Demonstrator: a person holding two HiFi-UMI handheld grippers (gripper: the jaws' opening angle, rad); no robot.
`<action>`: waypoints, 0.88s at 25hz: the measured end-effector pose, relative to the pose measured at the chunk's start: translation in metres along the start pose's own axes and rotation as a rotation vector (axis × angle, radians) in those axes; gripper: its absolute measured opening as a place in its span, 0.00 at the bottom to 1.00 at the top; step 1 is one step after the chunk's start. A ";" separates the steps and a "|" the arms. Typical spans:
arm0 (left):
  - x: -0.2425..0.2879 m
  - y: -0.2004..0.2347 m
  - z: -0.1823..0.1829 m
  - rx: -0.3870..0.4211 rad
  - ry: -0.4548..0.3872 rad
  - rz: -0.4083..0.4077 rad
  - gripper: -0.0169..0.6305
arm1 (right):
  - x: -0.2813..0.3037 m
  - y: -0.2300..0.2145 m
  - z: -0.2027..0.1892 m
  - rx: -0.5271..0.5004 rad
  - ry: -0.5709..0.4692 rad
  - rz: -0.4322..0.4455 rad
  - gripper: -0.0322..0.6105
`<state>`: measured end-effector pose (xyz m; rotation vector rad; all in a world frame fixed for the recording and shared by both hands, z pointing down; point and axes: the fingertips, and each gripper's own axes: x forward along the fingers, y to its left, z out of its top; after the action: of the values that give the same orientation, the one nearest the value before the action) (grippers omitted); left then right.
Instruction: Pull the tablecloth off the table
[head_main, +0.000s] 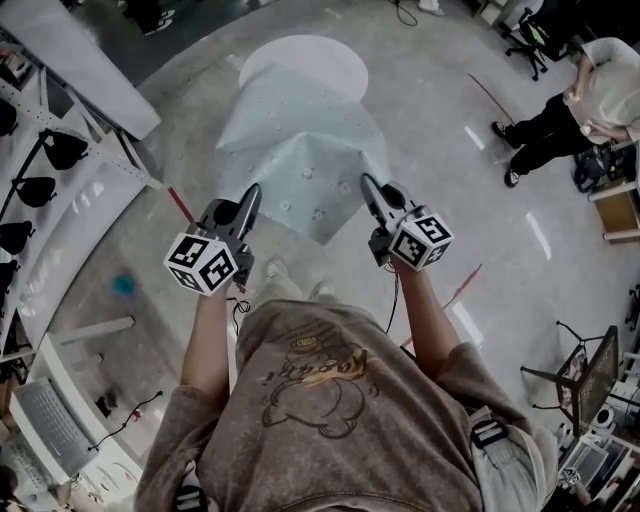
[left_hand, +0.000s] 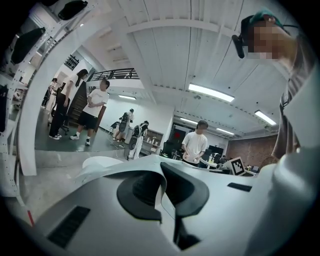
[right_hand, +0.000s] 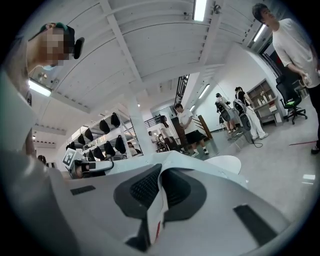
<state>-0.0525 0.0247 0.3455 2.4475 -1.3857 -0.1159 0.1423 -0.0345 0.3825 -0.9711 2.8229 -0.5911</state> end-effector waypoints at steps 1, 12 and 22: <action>-0.004 -0.003 0.000 0.002 0.000 0.005 0.06 | -0.003 0.003 -0.001 0.000 0.000 0.004 0.06; -0.038 -0.018 0.010 0.024 0.006 0.003 0.06 | -0.019 0.041 0.000 -0.011 -0.008 0.018 0.06; -0.068 -0.003 0.010 0.006 -0.012 0.050 0.06 | -0.001 0.067 -0.012 -0.032 0.014 0.079 0.06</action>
<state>-0.0882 0.0817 0.3292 2.4185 -1.4531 -0.1152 0.1020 0.0187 0.3675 -0.8593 2.8758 -0.5473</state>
